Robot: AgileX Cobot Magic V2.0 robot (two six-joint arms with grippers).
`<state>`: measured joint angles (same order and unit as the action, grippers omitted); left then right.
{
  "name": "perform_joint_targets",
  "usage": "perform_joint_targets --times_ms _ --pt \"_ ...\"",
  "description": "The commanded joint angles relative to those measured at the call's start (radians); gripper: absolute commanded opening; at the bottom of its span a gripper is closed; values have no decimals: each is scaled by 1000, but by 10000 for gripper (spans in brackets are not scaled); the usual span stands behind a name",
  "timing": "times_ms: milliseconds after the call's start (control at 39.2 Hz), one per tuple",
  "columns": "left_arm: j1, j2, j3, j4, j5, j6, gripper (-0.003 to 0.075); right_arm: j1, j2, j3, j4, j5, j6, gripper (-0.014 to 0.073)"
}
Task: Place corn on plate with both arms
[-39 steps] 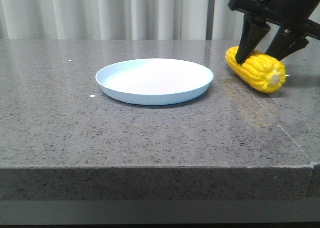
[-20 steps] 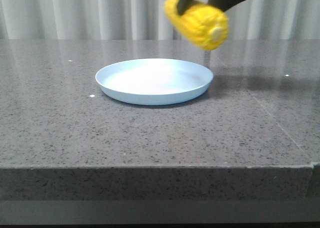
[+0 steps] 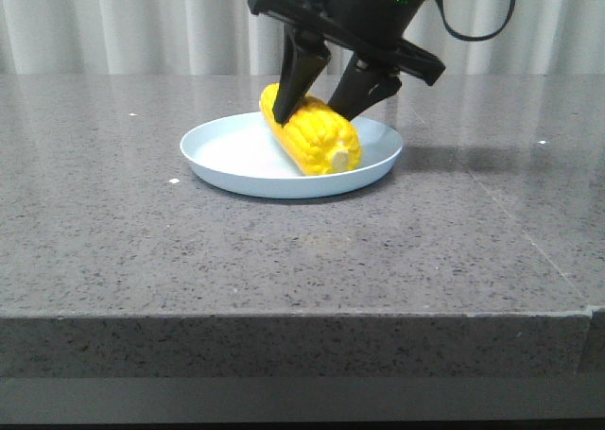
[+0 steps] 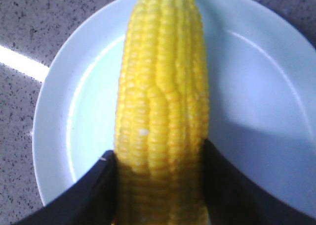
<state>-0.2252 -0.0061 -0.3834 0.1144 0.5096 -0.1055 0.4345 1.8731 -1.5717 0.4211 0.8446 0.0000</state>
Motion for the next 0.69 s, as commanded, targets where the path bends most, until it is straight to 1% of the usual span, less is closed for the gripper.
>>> perform_joint_targets --times_ms 0,77,153,281,357,408,459,485,510,561,663 --pt "-2 2 -23 0 -80 -8 -20 -2 -58 -37 33 -25 0 363" --pt "-2 2 -23 0 -80 -8 -20 -3 -71 -37 33 -29 0 470" --pt "-2 2 -23 0 -80 -8 -20 -3 -99 -37 30 -37 0 531" --pt "-2 2 -23 0 -80 -8 -20 -5 -167 -39 -12 -55 0 539" --pt "-2 2 -23 0 -80 -8 -20 -5 -210 -40 -29 -59 0 529" --pt "-2 2 -23 0 -80 -8 -20 -5 -233 -40 -43 -58 0 487" --pt "-2 2 -23 0 -80 -8 -20 -5 -251 -40 -56 -54 0 412" --pt "-2 2 -23 0 -80 -8 -20 -5 -260 -40 -62 -54 0 345" --pt "-2 2 -23 0 -80 -8 -20 -5 -267 -40 -70 -54 0 302" --pt "-2 2 -23 0 -80 -8 -20 -5 -281 -40 -85 -54 0 178" --pt "-2 2 -23 0 -80 -8 -20 -5 -299 -40 -97 -48 0 22"
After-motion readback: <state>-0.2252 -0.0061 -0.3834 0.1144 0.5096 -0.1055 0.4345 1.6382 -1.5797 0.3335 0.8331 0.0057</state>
